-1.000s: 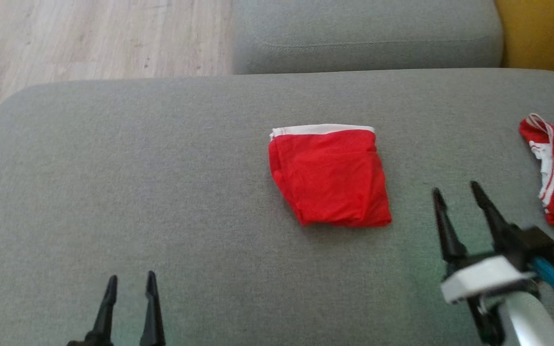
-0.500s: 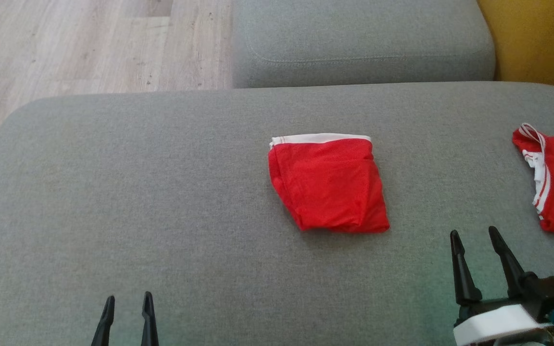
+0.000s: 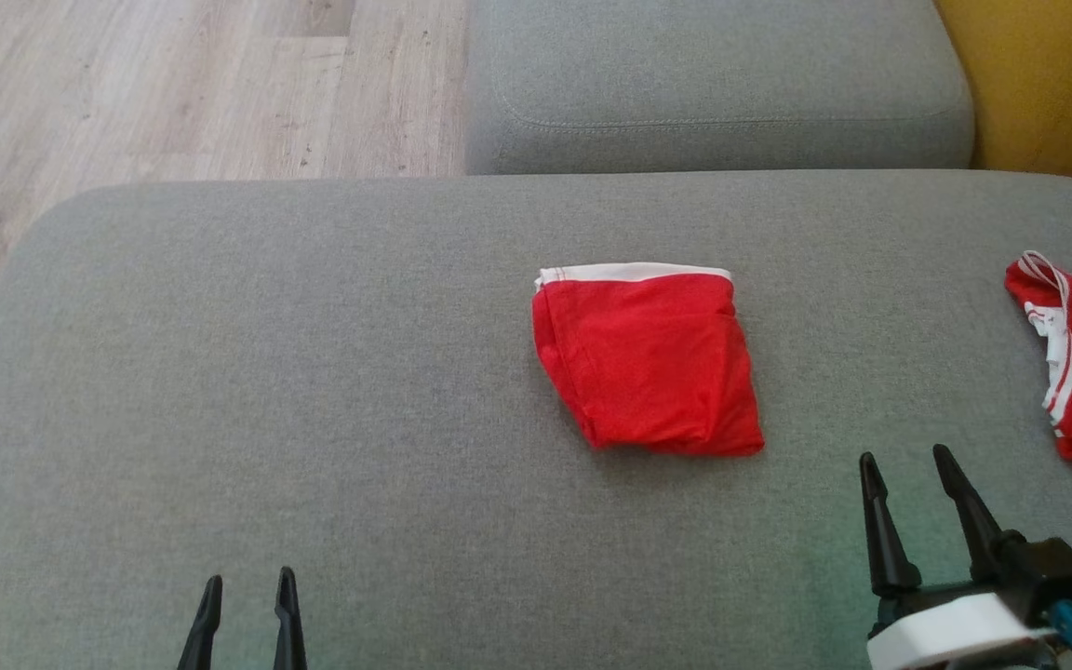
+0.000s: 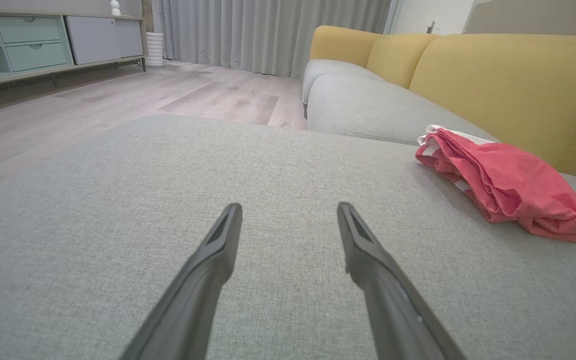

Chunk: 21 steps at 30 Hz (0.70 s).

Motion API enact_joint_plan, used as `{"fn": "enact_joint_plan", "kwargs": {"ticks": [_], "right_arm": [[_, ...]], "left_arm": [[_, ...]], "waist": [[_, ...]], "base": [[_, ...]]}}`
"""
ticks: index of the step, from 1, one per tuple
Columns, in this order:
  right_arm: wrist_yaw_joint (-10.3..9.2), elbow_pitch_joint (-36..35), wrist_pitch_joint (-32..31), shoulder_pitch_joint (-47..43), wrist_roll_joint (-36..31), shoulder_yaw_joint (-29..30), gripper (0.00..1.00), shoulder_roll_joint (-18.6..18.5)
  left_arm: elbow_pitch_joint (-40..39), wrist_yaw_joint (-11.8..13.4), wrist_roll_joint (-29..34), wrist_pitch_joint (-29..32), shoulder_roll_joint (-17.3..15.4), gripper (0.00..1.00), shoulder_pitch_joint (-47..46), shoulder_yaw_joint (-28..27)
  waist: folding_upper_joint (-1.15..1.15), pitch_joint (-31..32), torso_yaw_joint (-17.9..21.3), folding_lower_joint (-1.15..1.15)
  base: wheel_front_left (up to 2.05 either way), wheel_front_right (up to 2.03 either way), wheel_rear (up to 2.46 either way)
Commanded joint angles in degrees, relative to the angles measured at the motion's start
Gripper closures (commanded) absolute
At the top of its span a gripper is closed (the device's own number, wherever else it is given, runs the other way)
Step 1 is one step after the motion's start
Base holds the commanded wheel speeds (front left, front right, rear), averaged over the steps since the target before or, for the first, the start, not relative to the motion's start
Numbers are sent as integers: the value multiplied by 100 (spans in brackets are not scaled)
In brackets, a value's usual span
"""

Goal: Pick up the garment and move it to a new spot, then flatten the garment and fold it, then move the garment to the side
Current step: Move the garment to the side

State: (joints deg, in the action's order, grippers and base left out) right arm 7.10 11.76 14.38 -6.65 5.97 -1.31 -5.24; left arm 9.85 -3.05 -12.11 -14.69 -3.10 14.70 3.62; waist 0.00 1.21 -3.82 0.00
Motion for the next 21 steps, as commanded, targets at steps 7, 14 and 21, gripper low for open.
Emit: {"fn": "enact_joint_plan", "kwargs": {"ticks": [7,14,21], "right_arm": [[39,-102,62,193,109,-122,0,24],[39,81,-567,1104,904,-111,0,45],[39,389,-2860,2573,1816,1,0,-114]], "left_arm": [[-155,-20,-14,-30,23,0,-88,-179],[-161,-29,-5,-30,23,0,-148,-115],[-152,-60,-44,-30,23,0,-473,102]], "waist": [[0,-18,24,0],[0,-189,43,0],[0,-626,-242,0]], "base": [[0,0,0],[0,0,0],[0,0,0]]}}
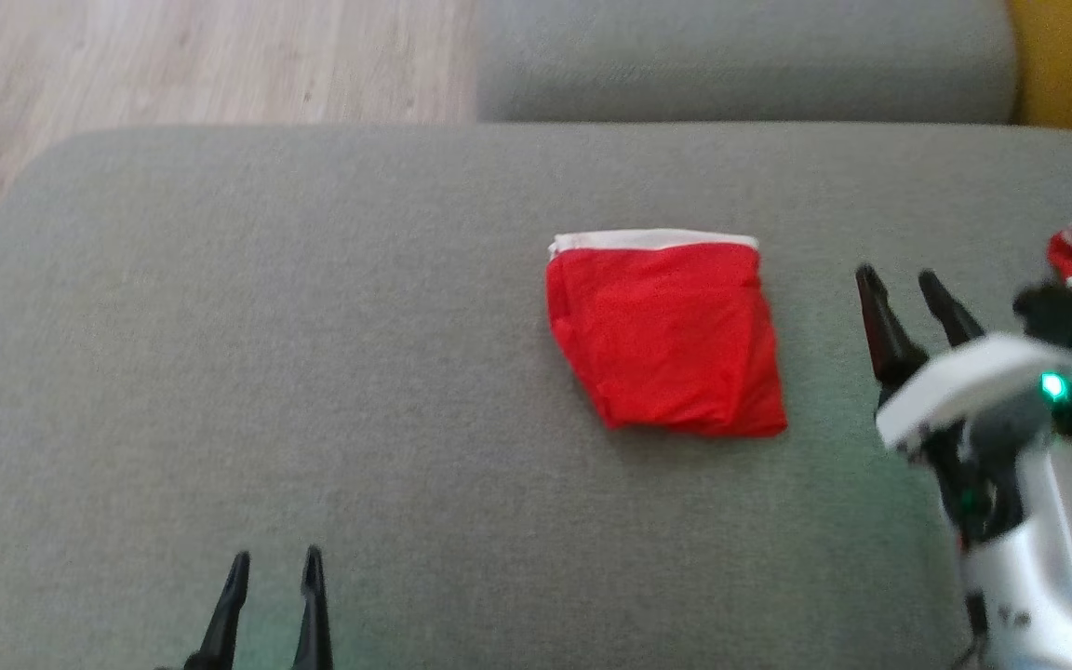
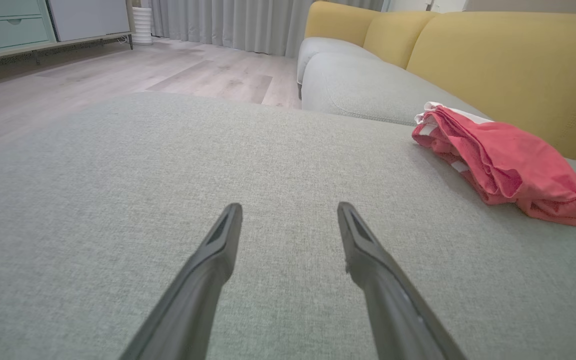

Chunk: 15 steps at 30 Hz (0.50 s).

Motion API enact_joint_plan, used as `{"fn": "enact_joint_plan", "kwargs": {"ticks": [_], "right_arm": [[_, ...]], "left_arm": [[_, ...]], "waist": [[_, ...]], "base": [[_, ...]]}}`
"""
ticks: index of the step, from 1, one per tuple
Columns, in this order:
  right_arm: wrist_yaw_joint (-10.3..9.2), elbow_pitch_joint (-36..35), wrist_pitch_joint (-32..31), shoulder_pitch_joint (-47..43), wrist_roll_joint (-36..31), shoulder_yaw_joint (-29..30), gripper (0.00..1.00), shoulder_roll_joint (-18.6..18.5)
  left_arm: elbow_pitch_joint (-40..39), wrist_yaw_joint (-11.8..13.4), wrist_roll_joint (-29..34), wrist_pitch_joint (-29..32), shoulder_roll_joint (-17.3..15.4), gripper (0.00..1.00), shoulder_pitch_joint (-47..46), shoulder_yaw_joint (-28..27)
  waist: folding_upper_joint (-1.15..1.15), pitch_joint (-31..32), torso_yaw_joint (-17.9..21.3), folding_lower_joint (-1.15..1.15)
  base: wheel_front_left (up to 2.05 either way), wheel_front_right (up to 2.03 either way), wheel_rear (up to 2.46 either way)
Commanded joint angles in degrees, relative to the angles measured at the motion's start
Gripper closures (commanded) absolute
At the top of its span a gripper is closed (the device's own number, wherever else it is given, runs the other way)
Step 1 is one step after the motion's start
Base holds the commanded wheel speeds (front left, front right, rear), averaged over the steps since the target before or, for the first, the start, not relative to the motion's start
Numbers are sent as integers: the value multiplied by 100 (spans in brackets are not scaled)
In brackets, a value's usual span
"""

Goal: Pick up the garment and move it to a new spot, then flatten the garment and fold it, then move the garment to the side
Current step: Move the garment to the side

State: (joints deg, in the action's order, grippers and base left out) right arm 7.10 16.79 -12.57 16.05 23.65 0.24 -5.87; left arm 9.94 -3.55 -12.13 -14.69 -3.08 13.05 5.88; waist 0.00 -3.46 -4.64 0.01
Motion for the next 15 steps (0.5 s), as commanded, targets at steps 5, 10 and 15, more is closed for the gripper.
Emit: {"fn": "enact_joint_plan", "kwargs": {"ticks": [5,10,15], "right_arm": [[39,533,-1046,860,230,-101,0,-147],[39,1344,-1432,1112,208,-144,0,-338],[39,1936,-1356,1192,254,-56,0,-377]], "left_arm": [[-95,9,-121,-30,20,0,-512,52],[-32,74,-240,-30,20,0,-644,208],[-22,133,-315,-30,20,0,-669,371]], "waist": [[0,-377,-481,-1],[0,-532,-836,-1],[0,-627,-1060,-1]], "base": [[0,0,0],[0,0,0],[0,0,0]]}}
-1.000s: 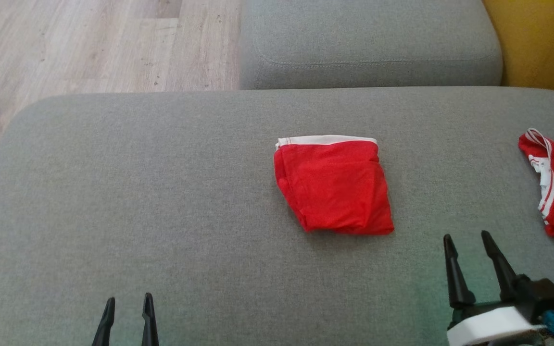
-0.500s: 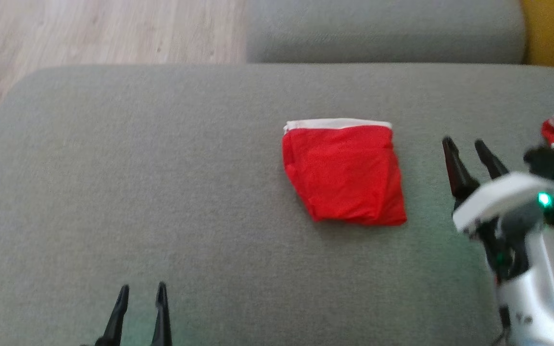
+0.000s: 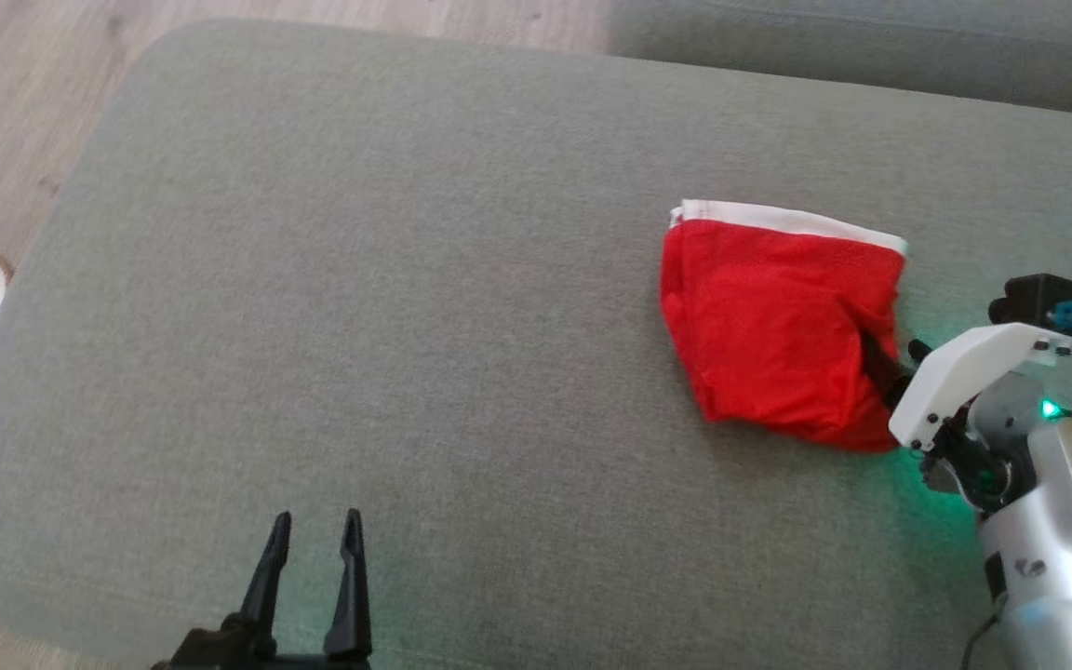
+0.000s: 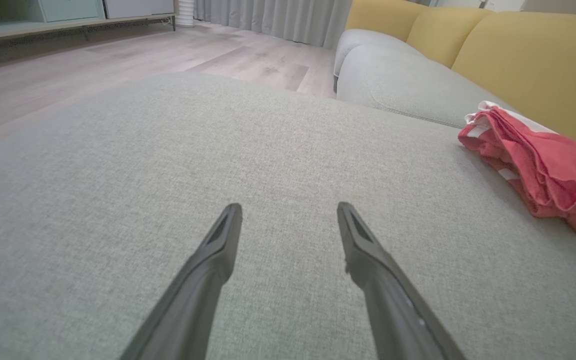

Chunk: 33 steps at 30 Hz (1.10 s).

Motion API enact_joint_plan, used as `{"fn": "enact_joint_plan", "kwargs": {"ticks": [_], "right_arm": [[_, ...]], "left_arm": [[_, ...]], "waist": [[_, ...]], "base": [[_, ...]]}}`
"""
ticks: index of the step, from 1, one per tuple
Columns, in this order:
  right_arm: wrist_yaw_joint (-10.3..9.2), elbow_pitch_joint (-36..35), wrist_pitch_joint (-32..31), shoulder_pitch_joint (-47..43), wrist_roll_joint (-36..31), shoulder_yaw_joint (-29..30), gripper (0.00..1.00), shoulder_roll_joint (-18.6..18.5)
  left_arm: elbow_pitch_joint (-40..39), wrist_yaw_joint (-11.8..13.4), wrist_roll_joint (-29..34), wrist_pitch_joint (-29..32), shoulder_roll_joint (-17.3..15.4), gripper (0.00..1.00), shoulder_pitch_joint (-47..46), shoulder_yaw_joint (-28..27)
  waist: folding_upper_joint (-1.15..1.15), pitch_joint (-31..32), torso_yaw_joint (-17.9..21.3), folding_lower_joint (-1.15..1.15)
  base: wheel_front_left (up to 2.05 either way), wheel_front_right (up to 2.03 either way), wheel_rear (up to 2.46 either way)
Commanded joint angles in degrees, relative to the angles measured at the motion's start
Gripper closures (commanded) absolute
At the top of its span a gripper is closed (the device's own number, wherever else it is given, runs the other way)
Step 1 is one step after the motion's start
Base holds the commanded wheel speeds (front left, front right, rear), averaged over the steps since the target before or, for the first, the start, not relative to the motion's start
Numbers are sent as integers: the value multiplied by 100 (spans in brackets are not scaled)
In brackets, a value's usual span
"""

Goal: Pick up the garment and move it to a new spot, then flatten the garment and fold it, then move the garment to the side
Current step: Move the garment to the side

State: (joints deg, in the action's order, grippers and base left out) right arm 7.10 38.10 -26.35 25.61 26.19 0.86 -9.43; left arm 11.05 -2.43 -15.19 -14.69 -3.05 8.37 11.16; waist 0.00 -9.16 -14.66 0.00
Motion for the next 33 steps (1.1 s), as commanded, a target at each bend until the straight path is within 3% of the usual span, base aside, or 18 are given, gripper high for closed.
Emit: {"fn": "enact_joint_plan", "kwargs": {"ticks": [1,4,5,6,11,19,25,33], "right_arm": [[39,-98,36,259,49,-91,0,-7],[39,138,62,339,230,-49,0,33],[39,213,99,376,298,9,32,50],[39,279,164,421,354,82,100,68],[39,429,247,611,601,93,100,173],[39,144,452,995,681,-231,100,19],[39,-144,392,1419,505,-271,100,-541],[39,13,296,1928,-117,175,100,-1231]], "left_arm": [[-135,32,-21,-30,17,0,-207,-136],[-148,63,-42,-30,17,0,-228,-93],[-152,75,-48,-30,17,0,-236,-84],[-156,84,-53,-30,17,0,-247,-77],[-162,97,-45,-30,17,0,-261,-124],[-207,36,71,-30,17,0,-327,-230],[-164,-111,286,-30,17,0,-598,-301],[-93,-228,405,-30,17,0,-802,-259]], "waist": [[0,-70,-78,0],[0,-109,-100,0],[0,-121,-93,0],[0,-134,-79,0],[0,-147,203,0],[0,-253,1359,0],[0,-455,2057,0],[0,-692,2192,0]], "base": [[0,0,0],[0,0,0],[0,0,0],[0,0,0],[0,0,0],[0,0,0],[0,0,0],[0,0,0]]}}
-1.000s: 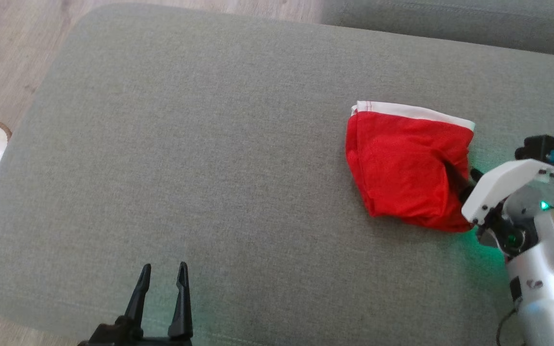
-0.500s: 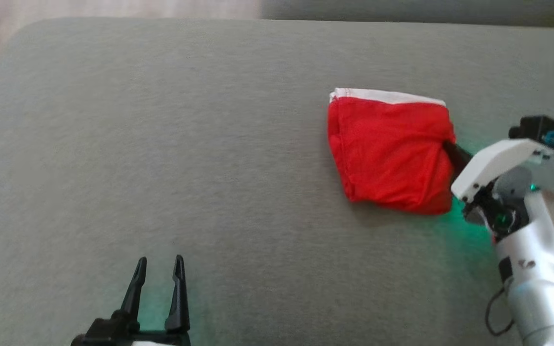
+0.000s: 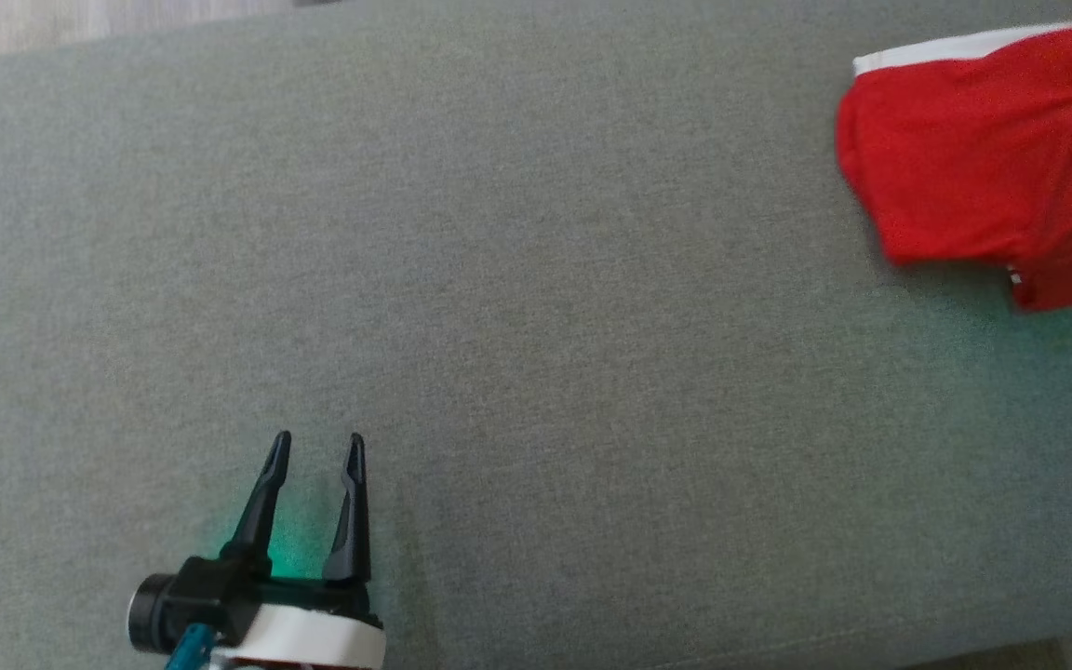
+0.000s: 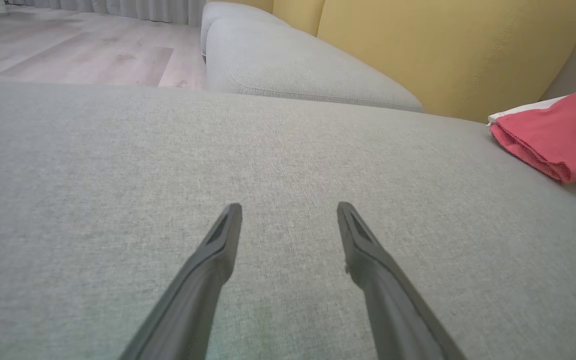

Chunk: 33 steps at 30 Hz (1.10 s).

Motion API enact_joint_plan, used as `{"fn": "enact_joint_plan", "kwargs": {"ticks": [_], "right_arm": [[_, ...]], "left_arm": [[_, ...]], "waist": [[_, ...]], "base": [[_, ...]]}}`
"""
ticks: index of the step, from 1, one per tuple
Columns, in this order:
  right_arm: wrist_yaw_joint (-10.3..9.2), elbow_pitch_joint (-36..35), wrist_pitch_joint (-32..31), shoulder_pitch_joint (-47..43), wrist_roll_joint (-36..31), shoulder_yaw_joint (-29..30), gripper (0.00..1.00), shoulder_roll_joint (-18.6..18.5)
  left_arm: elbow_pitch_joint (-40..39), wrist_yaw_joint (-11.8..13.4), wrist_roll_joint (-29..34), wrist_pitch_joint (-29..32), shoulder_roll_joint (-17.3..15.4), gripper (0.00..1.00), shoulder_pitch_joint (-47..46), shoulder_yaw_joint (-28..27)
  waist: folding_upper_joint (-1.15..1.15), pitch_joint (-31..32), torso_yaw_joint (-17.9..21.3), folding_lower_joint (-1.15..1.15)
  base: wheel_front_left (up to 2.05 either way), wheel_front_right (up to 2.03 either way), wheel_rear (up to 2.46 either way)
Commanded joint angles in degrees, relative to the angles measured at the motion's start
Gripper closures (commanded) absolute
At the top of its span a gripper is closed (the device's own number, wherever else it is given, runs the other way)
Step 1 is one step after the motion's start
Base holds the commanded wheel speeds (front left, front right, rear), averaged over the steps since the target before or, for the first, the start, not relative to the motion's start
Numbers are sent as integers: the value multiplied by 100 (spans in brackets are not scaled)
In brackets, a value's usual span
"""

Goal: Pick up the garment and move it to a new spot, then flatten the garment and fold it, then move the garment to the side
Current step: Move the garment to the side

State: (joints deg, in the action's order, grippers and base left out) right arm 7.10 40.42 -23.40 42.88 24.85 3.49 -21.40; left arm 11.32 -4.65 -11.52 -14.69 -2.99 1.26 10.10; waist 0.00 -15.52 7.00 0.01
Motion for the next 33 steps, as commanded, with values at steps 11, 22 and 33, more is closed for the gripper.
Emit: {"fn": "enact_joint_plan", "kwargs": {"ticks": [11,22,33], "right_arm": [[39,-22,-19,472,-1786,476,40,-555],[39,-917,408,63,-2873,469,0,-286],[39,-2699,1308,-1325,-2519,44,0,474]], "left_arm": [[-72,55,-62,-30,12,0,-43,-87],[-95,103,-82,-30,12,0,63,-155],[-212,250,-241,-31,12,0,353,-231]], "waist": [[0,-122,-212,-1],[0,94,-80,-1],[0,824,-224,-1]], "base": [[0,0,0],[0,0,0],[0,0,0]]}}
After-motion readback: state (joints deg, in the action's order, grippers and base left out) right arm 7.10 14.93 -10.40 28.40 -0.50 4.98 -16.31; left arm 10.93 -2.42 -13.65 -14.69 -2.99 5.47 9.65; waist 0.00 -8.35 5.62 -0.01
